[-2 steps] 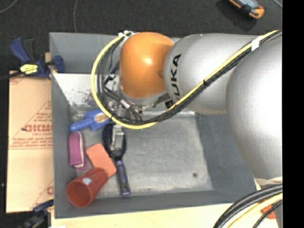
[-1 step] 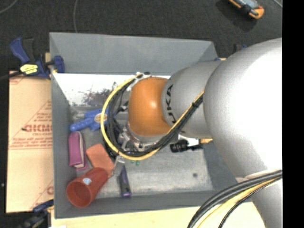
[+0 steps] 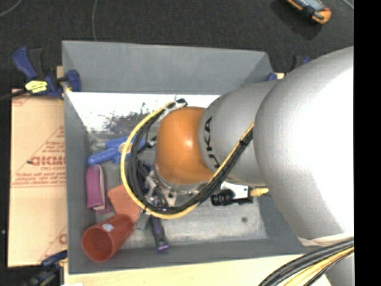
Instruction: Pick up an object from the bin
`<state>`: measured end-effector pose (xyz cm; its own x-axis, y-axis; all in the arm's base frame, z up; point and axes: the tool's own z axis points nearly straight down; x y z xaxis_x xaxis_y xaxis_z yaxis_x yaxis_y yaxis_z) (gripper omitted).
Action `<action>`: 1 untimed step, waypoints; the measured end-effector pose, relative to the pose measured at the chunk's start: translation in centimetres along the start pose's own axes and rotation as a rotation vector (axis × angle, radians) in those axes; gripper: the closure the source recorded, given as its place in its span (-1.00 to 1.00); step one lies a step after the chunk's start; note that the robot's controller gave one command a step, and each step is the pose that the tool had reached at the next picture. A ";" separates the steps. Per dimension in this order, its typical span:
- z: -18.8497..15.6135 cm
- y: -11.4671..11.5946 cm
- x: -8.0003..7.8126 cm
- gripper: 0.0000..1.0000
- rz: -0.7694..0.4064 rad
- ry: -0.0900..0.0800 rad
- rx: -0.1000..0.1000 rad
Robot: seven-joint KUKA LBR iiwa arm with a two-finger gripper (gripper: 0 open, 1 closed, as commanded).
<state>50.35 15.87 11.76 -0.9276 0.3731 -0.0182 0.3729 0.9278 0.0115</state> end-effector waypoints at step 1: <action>1.1 -4.3 0.2 -1.00 -0.225 -0.041 -0.018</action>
Offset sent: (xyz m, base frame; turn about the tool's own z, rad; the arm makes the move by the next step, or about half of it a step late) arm -0.0313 0.0315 -0.0476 -0.1760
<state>48.55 11.96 10.56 -0.9857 0.1566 -0.0625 0.1556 0.9876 0.0204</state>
